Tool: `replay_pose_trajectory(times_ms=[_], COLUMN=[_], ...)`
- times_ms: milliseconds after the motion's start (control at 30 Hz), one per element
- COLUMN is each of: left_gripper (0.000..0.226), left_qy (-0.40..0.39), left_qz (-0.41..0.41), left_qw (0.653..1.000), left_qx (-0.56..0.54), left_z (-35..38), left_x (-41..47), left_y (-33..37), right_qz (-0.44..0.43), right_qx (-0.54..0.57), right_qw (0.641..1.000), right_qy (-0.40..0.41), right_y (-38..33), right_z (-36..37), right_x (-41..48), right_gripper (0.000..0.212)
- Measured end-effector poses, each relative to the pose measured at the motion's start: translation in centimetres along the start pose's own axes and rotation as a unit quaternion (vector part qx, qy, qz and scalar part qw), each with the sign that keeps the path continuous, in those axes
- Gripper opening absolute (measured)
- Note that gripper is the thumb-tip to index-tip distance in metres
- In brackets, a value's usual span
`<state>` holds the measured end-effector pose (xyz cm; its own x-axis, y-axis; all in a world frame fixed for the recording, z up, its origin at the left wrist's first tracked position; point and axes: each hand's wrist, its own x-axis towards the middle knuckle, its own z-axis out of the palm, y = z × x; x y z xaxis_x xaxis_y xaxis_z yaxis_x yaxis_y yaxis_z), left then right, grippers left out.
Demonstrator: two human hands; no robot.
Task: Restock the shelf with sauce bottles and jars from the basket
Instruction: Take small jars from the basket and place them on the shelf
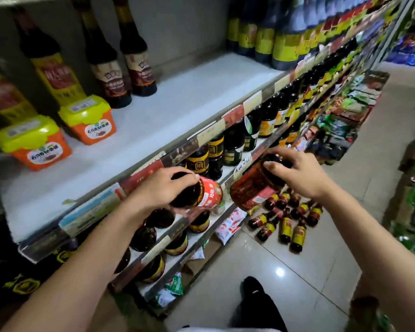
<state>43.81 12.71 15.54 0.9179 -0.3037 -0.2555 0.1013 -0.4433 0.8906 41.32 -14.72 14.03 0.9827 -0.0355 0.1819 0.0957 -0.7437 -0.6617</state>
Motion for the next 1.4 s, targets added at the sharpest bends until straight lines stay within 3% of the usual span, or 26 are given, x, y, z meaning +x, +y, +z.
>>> replay_pose_trajectory(times_ms=[167,333,467,600,767,967,1067,1400], left_gripper=[0.013,0.014,0.022,0.016,0.032,0.050,0.043,0.040], left_qy=[0.051,0.147,0.236,0.292,0.292,0.247,0.243,0.215], left_qz=[-0.024,-0.038,-0.048,-0.083,-0.169,-0.249,-0.255,-0.244], left_qw=[0.998,0.988,0.970,0.953,0.941,0.935,0.934,0.937], left_qx=[-0.035,-0.027,-0.038,-0.002,0.034,0.052,0.066,0.126], left_z=[1.0,1.1,-0.3,-2.9,-5.6,-8.4,-9.6,-12.9], left_x=[2.2,3.2,3.4,4.3,6.9,10.4,11.8,14.5], left_y=[3.2,7.2,10.3,12.5,13.3,11.8,11.3,10.2], right_qz=[-0.083,-0.183,-0.262,-0.301,-0.353,-0.334,-0.329,-0.344], right_qx=[0.026,0.075,0.057,0.046,-0.008,-0.083,-0.121,-0.126], right_qw=[0.992,0.964,0.942,0.932,0.921,0.912,0.905,0.885], right_qy=[-0.094,-0.175,-0.200,-0.195,-0.164,-0.223,-0.239,-0.286], right_y=[1.2,0.6,-2.1,-5.4,-8.8,-10.7,-11.1,-11.9], right_z=[-2.3,-4.8,-6.0,-5.5,-3.1,0.8,2.2,3.3], right_x=[6.9,14.0,18.8,22.7,26.1,29.2,30.2,32.4], right_gripper=[0.008,0.012,0.008,0.013,0.021,0.041,0.052,0.047])
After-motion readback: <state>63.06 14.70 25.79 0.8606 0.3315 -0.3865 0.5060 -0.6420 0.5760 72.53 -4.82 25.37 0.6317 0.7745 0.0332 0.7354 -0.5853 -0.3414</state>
